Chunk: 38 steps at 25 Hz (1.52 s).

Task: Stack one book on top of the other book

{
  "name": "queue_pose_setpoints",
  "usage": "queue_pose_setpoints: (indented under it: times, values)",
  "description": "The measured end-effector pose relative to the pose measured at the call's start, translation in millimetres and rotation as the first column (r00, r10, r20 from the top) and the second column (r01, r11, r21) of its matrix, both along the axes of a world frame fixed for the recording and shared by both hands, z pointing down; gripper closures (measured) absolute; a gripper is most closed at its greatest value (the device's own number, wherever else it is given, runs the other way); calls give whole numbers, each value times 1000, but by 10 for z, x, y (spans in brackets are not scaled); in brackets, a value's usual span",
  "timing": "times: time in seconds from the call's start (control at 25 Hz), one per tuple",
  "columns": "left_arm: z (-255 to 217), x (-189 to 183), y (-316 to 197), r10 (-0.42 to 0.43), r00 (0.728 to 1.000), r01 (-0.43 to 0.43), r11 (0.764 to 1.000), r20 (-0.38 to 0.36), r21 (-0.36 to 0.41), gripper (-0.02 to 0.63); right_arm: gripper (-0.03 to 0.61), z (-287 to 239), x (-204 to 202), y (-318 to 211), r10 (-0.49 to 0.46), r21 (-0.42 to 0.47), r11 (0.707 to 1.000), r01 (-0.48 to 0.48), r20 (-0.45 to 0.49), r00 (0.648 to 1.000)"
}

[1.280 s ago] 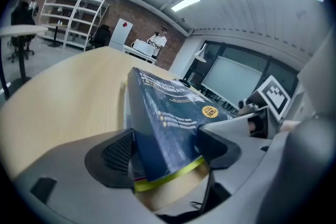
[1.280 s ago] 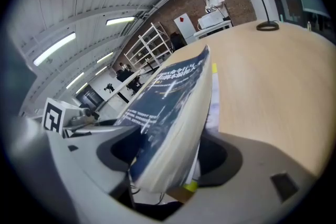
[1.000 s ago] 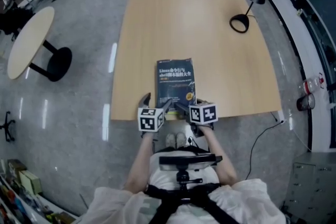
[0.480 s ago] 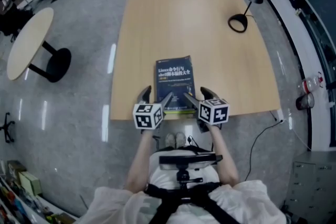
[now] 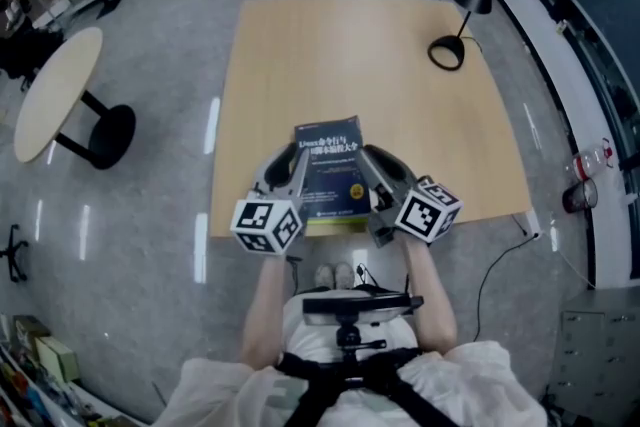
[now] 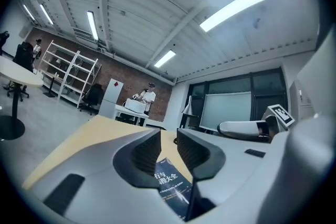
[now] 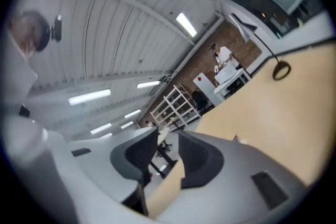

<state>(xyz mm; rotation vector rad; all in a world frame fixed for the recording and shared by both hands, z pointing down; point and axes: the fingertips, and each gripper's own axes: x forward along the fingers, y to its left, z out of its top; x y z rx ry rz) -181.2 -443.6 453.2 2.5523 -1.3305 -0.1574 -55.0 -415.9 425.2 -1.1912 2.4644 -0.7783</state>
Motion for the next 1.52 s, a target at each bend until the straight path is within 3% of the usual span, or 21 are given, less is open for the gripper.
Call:
queue_pose_setpoints:
  times: [0.08, 0.2, 0.28, 0.32, 0.48, 0.68, 0.84, 1.04, 1.24, 1.52]
  values:
    - [6, 61, 24, 27, 999, -27, 1000, -19, -11, 502, 457, 9, -17, 21, -16, -12, 1000, 17, 75, 997]
    - [52, 100, 102, 64, 998, -64, 998, -28, -21, 503, 459, 68, -58, 78, 27, 7, 1000, -27, -63, 998]
    - [74, 73, 144, 52, 999, -52, 999, 9, -17, 512, 580, 66, -54, 100, 67, 23, 998, -65, -147, 987]
    - [79, 68, 161, 44, 999, -43, 999, 31, -12, 599, 580, 50, -44, 109, 79, 32, 997, -75, -173, 982]
    - [82, 99, 229, 59, 997, -59, 998, 51, -5, 600, 580, -7, -74, 153, 89, 55, 995, -78, -232, 969]
    - [127, 120, 355, 88, 996, -87, 996, 16, -30, 600, 580, 50, -70, 274, 104, 20, 995, -102, -195, 975]
    - [16, 24, 476, 81, 996, -82, 997, -31, -9, 600, 580, 89, -102, 380, 104, 7, 995, -104, -183, 978]
    - [-66, -48, 860, 73, 997, -73, 997, 13, 10, 600, 580, 4, -226, 685, 79, 23, 997, -77, -142, 987]
    - [-73, 51, 1628, 74, 997, -75, 997, 33, 15, 600, 580, -20, -203, 1423, 58, 53, 997, -52, -130, 990]
    - [1, 407, 3248, 68, 997, -69, 997, 38, 31, 600, 580, 128, 165, 3140, 35, 62, 998, -27, -128, 991]
